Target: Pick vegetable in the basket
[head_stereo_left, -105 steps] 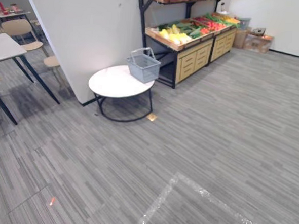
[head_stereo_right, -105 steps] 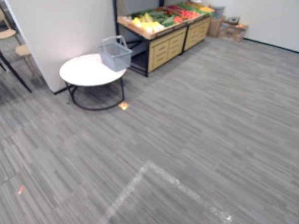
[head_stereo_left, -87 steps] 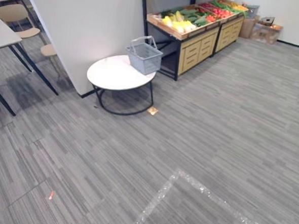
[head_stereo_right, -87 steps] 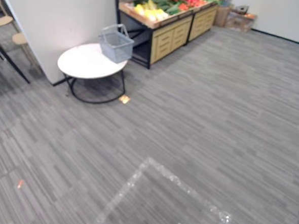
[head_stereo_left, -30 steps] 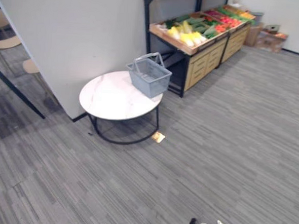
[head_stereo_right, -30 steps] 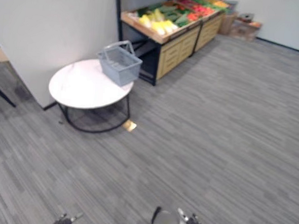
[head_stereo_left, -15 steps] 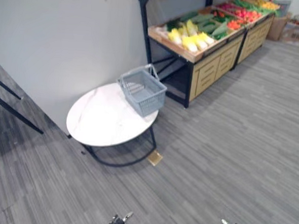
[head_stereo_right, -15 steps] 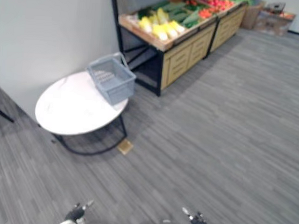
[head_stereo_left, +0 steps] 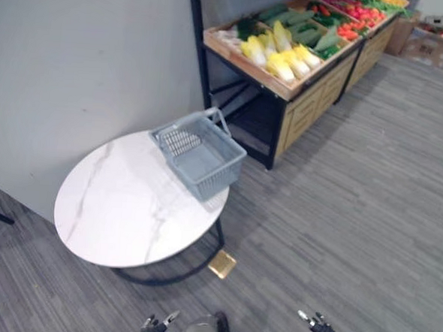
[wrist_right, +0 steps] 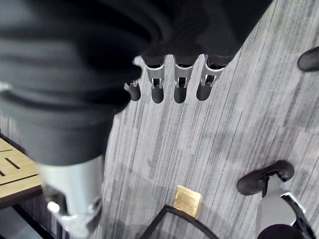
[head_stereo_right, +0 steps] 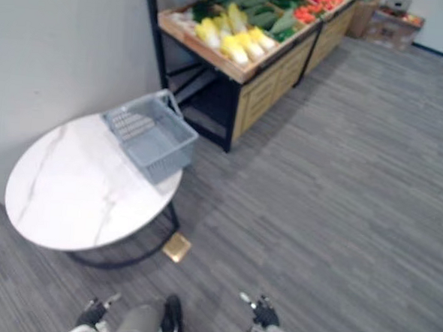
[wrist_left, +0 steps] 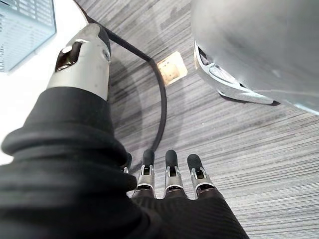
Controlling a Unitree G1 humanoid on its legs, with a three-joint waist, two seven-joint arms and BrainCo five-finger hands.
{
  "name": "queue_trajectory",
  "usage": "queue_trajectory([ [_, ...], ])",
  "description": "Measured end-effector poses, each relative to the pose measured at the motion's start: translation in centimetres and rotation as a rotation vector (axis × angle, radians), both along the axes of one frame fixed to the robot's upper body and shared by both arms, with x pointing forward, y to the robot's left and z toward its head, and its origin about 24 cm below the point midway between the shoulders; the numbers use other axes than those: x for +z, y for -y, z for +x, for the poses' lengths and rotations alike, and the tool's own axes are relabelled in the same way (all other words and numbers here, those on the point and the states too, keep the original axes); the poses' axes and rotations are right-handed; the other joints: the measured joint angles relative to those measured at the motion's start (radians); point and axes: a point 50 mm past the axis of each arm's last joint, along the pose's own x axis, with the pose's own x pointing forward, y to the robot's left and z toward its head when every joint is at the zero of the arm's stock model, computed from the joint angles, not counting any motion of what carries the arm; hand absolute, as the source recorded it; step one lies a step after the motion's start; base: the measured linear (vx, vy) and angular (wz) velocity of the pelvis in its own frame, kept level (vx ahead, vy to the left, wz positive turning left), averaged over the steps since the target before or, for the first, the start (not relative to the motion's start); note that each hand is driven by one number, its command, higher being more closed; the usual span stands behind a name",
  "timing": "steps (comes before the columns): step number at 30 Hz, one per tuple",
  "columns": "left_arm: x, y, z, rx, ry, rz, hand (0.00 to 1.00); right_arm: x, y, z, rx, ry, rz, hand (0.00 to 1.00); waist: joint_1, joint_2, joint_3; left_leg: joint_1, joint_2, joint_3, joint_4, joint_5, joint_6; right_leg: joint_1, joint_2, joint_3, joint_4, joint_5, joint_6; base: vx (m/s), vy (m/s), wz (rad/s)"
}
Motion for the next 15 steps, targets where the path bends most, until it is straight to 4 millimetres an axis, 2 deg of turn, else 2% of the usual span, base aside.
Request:
queue_trajectory([
  [1,-0.1,-0.4,-0.4,-0.024,-0.029,0.007,0.0,0.0,0.3,-0.3,-0.01,-0.005,-0.004,0.0,-0.001,-0.013,0.006,0.091,-0.036,-0.002,-0.078,-0.034,-0.008,-0.084,-0.032,0.014,0.24,0.091,0.059,0.49,0.217,0.24],
  [2,-0.1,-1.0,-1.0,-0.045,-0.062,0.017,0.0,-0.1,0.5,-0.8,0.006,-0.022,-0.015,0.0,-0.002,-0.032,0.016,0.17,-0.069,-0.005,-0.116,-0.049,-0.01,-0.176,-0.058,0.021,0.486,0.132,0.094,0.47,0.176,0.2],
  [3,-0.2,-1.0,-1.2,-0.045,-0.071,0.017,0.0,-0.2,0.7,-1.2,0.01,-0.031,-0.022,0.0,-0.003,-0.036,0.018,0.21,-0.082,-0.014,-0.135,-0.059,-0.01,-0.217,-0.07,0.007,0.586,0.125,0.083,0.36,0.072,0.2],
  [4,-0.3,-1.0,-1.8,-0.047,-0.091,0.016,0.0,-0.2,1.2,-1.5,-0.006,-0.031,-0.029,0.0,-0.014,-0.033,0.019,0.289,-0.096,-0.032,-0.174,-0.068,-0.01,-0.283,-0.08,-0.041,0.731,0.081,0.024,0.45,0.076,0.29],
  [5,-0.4,-0.8,-1.9,-0.061,-0.103,0.013,0.0,0.0,1.8,-1.3,-0.007,-0.022,-0.047,0.0,-0.027,-0.025,0.02,0.342,-0.101,-0.055,-0.207,-0.074,-0.009,-0.335,-0.079,-0.083,0.788,0.043,-0.032,0.55,0.065,0.58],
  [6,-0.4,-0.5,-1.7,-0.09,-0.107,0.01,0.0,0.2,2.5,-1.2,-0.004,-0.016,-0.068,0.0,-0.04,-0.01,0.025,0.405,-0.098,-0.084,-0.248,-0.076,-0.009,-0.4,-0.074,-0.139,0.787,-0.033,-0.076,0.45,0.027,0.64],
  [7,-0.4,-0.3,-1.4,-0.108,-0.105,0.008,0.0,0.2,2.9,-1.2,-0.004,-0.018,-0.078,0.0,-0.048,0.0,0.032,0.431,-0.092,-0.103,-0.26,-0.076,-0.009,-0.42,-0.072,-0.17,0.753,-0.079,-0.076,0.44,-0.017,0.92],
  [8,-0.5,0.2,-1.2,-0.123,-0.102,0.0,0.0,0.2,3.4,-1.6,-0.008,-0.028,-0.088,0.0,-0.058,0.018,0.039,0.476,-0.075,-0.129,-0.283,-0.076,-0.009,-0.451,-0.066,-0.217,0.623,-0.128,-0.081,0.43,-0.066,0.89],
  [10,-0.5,0.5,-0.9,-0.112,-0.087,-0.006,0.0,0.1,3.6,-2.3,-0.022,-0.044,-0.091,0.0,-0.056,0.026,0.041,0.522,-0.056,-0.153,-0.304,-0.079,-0.014,-0.499,-0.054,-0.212,0.329,-0.126,-0.079,0.52,-0.156,1.06],
  [12,-0.3,0.8,-0.4,-0.082,-0.052,-0.01,0.0,0.1,3.5,-2.2,-0.005,-0.044,-0.093,0.0,-0.053,0.029,0.046,0.547,-0.006,-0.196,-0.321,-0.119,-0.077,-0.522,-0.021,-0.114,-0.04,-0.07,-0.046,0.68,-0.396,1.19],
  [13,-0.3,0.7,-0.7,-0.033,-0.046,-0.014,0.0,0.1,3.3,-2.1,0.015,-0.043,-0.094,0.0,-0.049,0.023,0.043,0.558,0.014,-0.216,-0.319,-0.148,-0.108,-0.517,-0.007,-0.055,-0.161,-0.023,-0.034,0.72,-0.52,0.9],
  [14,-0.4,0.8,-1.0,0.012,-0.047,-0.022,0.0,0.2,3.6,-2.1,0.027,-0.045,-0.102,0.0,-0.048,0.027,0.041,0.578,0.046,-0.231,-0.317,-0.168,-0.124,-0.515,0.012,-0.048,-0.133,0.081,0.004,0.51,-0.401,0.54],
  [15,-0.5,1.1,-1.4,0.034,-0.054,-0.032,0.0,0.3,3.8,-2.1,0.036,-0.045,-0.111,0.0,-0.046,0.04,0.04,0.581,0.057,-0.236,-0.309,-0.167,-0.123,-0.525,0.023,-0.055,-0.094,0.079,0.002,0.49,-0.405,0.45],
])
